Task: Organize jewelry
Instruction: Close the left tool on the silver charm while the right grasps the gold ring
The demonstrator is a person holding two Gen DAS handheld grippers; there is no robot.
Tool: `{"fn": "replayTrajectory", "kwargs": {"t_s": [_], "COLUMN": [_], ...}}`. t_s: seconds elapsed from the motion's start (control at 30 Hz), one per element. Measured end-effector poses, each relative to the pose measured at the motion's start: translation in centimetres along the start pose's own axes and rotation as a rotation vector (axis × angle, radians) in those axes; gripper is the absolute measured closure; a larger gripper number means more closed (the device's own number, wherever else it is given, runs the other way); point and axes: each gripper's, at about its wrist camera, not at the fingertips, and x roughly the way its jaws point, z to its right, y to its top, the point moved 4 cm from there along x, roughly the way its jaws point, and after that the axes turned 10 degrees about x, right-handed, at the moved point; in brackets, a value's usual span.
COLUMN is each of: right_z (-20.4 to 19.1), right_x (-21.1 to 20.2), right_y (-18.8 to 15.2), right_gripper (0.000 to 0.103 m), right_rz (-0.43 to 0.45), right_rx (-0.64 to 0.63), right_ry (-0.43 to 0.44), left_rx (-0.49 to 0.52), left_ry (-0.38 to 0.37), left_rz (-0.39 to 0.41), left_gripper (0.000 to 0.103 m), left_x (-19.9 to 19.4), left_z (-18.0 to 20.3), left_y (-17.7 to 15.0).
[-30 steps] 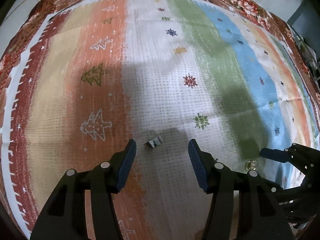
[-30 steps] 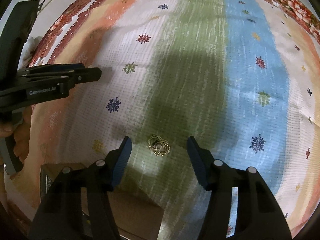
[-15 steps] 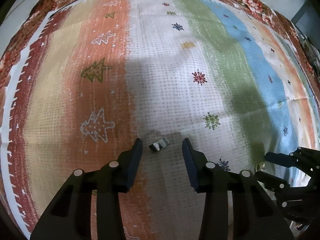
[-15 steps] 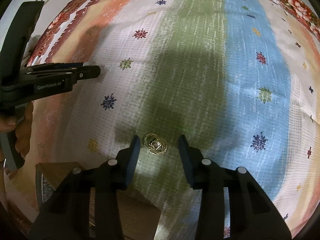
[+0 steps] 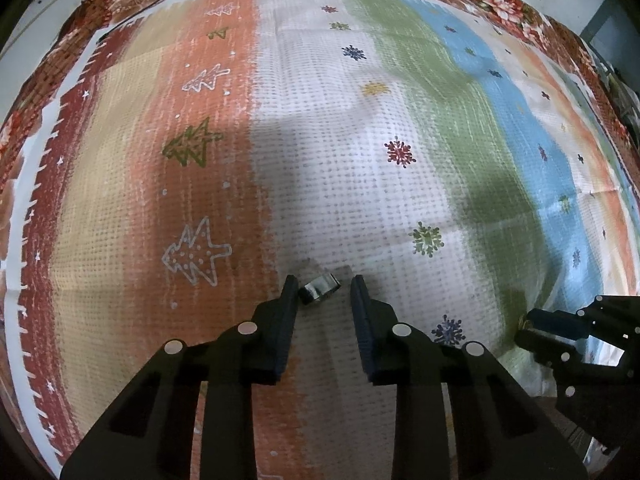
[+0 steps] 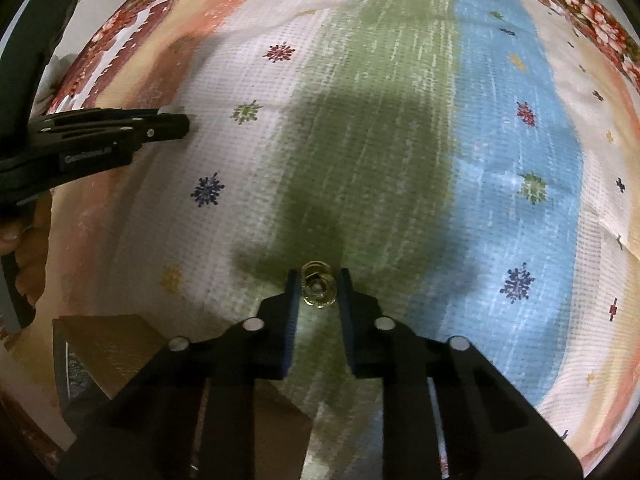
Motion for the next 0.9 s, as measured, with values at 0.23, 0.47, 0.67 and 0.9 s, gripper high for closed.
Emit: {"fn": "replayTrajectory", "kwargs": {"t_s": [0.23,0.47,0.67,0.9], "right_z": [0.3,0.2,-0.1,-0.7], "right_x": [-0.4,-1.0,-2.1,-3.7], "right_y": [-0.1,-0.1,-0.4,-0.9], "right_gripper": [0.085,0.085,0.085,0.085], "right_rz": [0.005,0.018,0.039,0.067], "right_rx": [0.001,0.002,-0.007,-0.012], "right_ry": [0.003,0.002,0.000,0.015], "left_rx": [-0.012,-0.023,-0.031,-0.029], "left_ry": [-0.016,-0.025,-0.035,-0.034], "left_rz": [0.003,0.016,0.039,0.062], "left_gripper": [0.083,0.083,0.083,0.083], "left_x": [-0.2,-1.0,-2.4,-4.1], "left_z": [-0.3,-0.7,-0.7,0.2], "left_y": [-0.1,-0.2,-0.4,-1.0]}}
